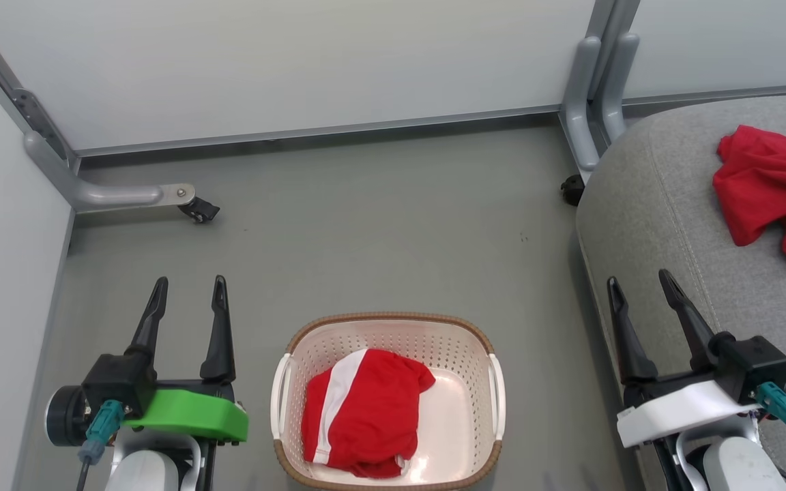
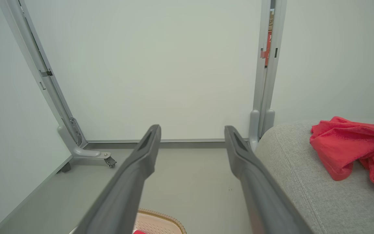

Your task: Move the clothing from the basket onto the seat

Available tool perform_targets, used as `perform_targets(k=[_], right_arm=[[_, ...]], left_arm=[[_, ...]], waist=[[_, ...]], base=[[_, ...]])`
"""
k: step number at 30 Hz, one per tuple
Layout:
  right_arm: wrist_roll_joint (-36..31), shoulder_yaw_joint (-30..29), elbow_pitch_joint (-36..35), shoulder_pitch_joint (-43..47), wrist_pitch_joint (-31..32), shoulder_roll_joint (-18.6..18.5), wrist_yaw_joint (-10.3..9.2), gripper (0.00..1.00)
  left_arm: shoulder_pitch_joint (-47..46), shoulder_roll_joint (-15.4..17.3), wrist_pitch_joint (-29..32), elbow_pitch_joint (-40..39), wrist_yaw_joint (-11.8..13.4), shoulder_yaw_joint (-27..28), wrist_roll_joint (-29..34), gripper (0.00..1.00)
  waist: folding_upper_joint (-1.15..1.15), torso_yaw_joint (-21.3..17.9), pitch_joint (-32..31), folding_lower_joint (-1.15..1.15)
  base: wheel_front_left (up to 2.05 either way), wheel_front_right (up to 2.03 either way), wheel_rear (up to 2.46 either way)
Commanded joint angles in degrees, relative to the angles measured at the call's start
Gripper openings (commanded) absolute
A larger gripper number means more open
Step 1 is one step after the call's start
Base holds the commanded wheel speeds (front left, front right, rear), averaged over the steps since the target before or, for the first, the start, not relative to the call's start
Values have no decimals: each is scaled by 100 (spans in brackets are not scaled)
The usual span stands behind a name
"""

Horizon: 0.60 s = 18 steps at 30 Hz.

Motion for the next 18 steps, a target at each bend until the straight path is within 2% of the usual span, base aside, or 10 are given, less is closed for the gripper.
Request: perform_targets(k=[1, 18], right_arm=[[27, -24, -4, 105, -1, -15, -4, 100], [58, -85, -28, 383, -1, -14, -4, 100]], left_arm=[[95, -8, 0, -3, 11, -5, 6, 100], [176, -7, 0, -32, 67, 6, -67, 100]], waist=[[0, 5, -21, 0], [0, 10, -76, 0]], base=[[0, 0, 0], [0, 0, 0]])
